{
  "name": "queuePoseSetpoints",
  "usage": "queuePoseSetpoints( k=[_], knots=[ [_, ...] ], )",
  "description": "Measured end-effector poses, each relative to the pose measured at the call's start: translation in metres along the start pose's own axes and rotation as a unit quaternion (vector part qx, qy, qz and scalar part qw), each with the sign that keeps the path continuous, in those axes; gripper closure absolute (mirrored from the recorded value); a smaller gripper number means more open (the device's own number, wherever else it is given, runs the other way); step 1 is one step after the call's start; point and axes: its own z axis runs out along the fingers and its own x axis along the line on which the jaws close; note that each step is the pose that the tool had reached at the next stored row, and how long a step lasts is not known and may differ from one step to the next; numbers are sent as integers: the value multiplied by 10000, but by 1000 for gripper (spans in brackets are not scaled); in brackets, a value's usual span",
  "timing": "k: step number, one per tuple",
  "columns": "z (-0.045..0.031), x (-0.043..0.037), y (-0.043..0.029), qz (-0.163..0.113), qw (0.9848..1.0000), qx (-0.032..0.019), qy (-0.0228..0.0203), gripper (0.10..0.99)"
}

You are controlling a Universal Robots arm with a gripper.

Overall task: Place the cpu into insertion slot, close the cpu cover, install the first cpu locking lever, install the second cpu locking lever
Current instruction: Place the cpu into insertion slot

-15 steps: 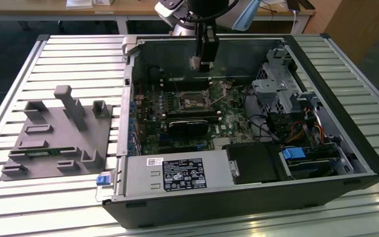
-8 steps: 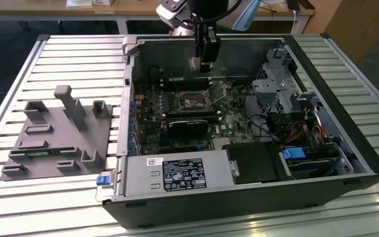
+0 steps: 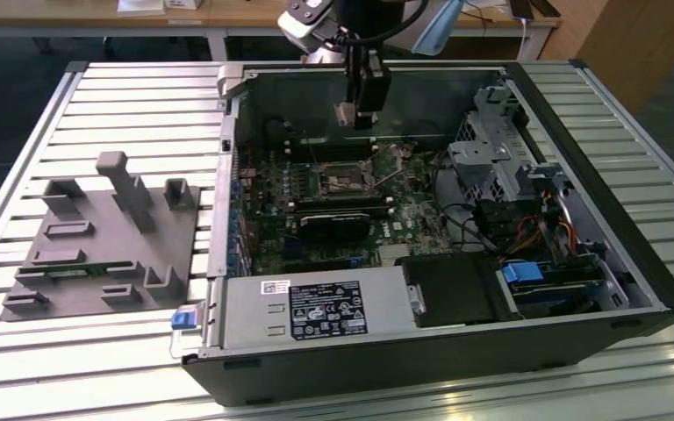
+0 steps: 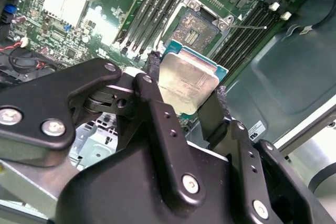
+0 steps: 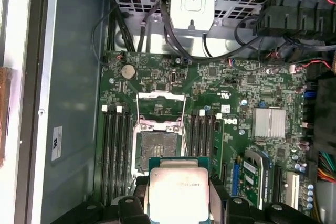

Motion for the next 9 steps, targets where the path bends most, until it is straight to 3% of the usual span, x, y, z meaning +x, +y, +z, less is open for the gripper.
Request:
queuePoseSetpoints(
  k=[9],
  knots=[
    [89, 79, 1, 0, 10000, 0, -6, 545]
  ],
)
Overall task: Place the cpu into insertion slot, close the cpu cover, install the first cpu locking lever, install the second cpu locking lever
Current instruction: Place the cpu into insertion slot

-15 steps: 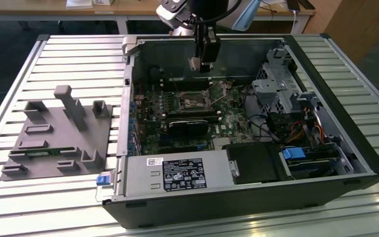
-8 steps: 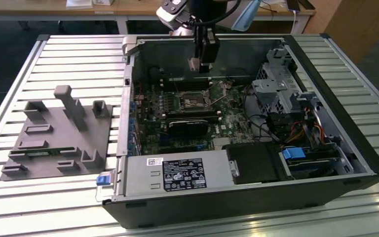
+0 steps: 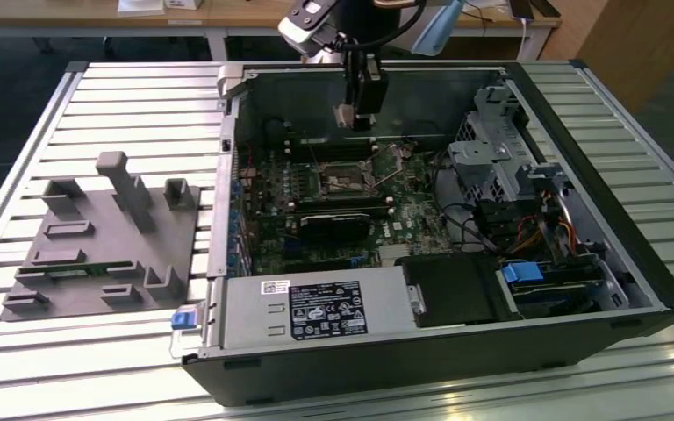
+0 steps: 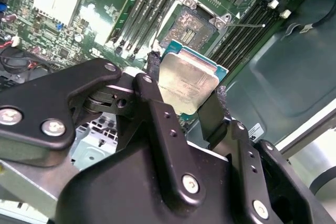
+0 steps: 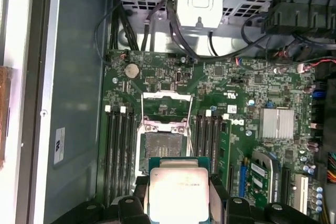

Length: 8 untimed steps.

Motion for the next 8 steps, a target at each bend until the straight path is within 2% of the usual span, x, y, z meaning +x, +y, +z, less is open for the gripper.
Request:
queuePoseSetpoints(
  k=[8],
  knots=[
    [72, 49, 0, 0, 10000, 0, -5, 545]
  ],
)
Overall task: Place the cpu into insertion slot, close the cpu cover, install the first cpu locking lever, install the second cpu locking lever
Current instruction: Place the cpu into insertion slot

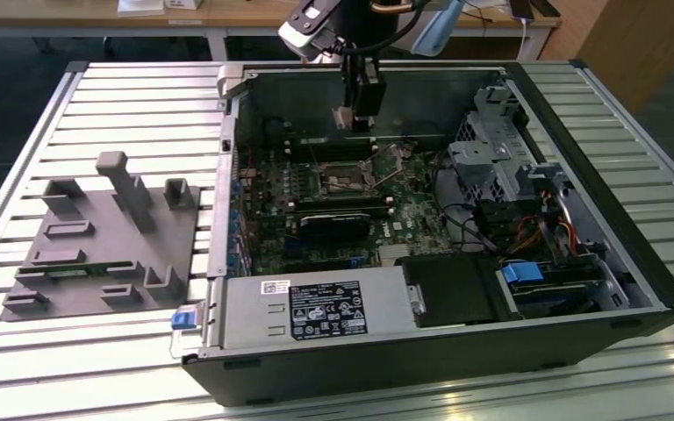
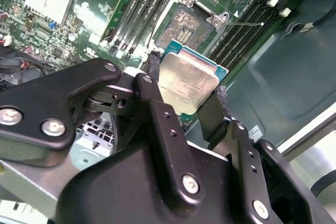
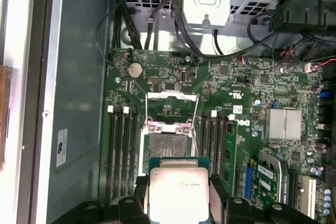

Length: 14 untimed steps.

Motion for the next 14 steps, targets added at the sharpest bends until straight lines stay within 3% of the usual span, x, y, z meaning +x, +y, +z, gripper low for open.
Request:
queuePoseSetpoints(
  k=[5, 9, 14],
  knots=[
    [56, 13, 0, -1, 10000, 1, -14, 545],
    [99, 13, -2, -3, 9999, 5, -108, 545],
    [185, 15, -4, -3, 9999, 5, -111, 545]
  ],
)
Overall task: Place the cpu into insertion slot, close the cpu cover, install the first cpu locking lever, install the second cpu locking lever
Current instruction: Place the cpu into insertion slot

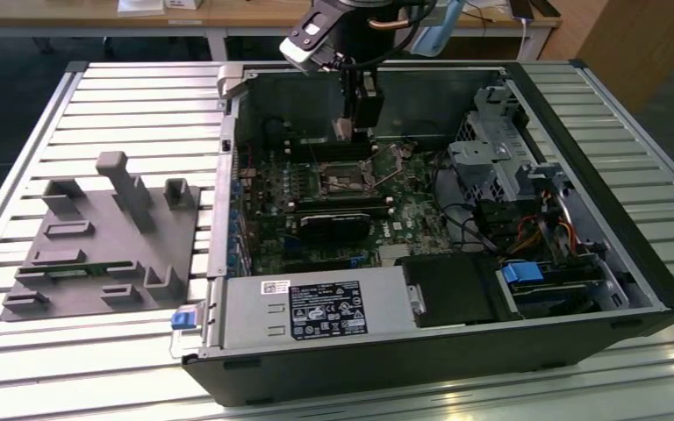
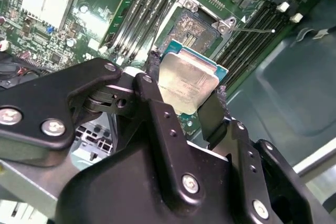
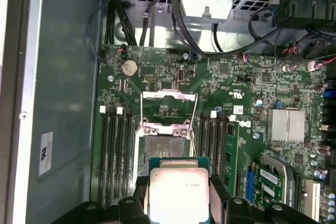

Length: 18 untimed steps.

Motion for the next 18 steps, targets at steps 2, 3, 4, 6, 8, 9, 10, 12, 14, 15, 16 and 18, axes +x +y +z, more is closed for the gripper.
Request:
queuePoseSetpoints(
  k=[2, 3, 4, 6, 8, 9, 10, 12, 14, 15, 16, 18],
  knots=[
    [35, 1, -1, 0, 10000, 0, 0, 545],
    [53, 2, -1, 0, 10000, 0, 0, 545],
    [72, 3, -2, 0, 10000, 0, 0, 545],
    [108, 4, -3, 0, 10000, 0, 0, 545],
    [145, 6, -4, 0, 10000, 0, 0, 545],
    [162, 6, -4, 0, 10000, 0, 0, 545],
    [181, 7, -5, 0, 10000, 0, 0, 545],
    [214, 8, -5, 0, 10000, 0, 0, 545],
    [235, 9, -6, 0, 10000, 0, 0, 545],
    [242, 10, -6, 0, 10000, 0, 0, 545],
    [249, 10, -6, 0, 10000, 0, 0, 545],
    [263, 10, -7, 0, 10000, 0, 0, 545]
  ],
)
